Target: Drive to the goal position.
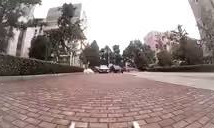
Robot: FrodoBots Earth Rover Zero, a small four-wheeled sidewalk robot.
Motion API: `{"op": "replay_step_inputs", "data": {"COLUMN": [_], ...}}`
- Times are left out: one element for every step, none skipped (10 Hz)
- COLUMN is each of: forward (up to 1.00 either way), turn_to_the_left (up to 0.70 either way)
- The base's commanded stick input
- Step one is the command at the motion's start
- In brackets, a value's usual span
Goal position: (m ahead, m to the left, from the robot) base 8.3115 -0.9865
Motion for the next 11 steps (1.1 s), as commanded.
{"op": "replay_step_inputs", "data": {"forward": [0.70, 0.70, 0.70, 0.70, 0.70, 0.70, 0.70, 0.70, 0.70, 0.70, 0.70], "turn_to_the_left": [-0.14, -0.13, -0.07, 0.00, 0.00, 0.00, 0.00, 0.00, 0.00, 0.00, 0.00]}}
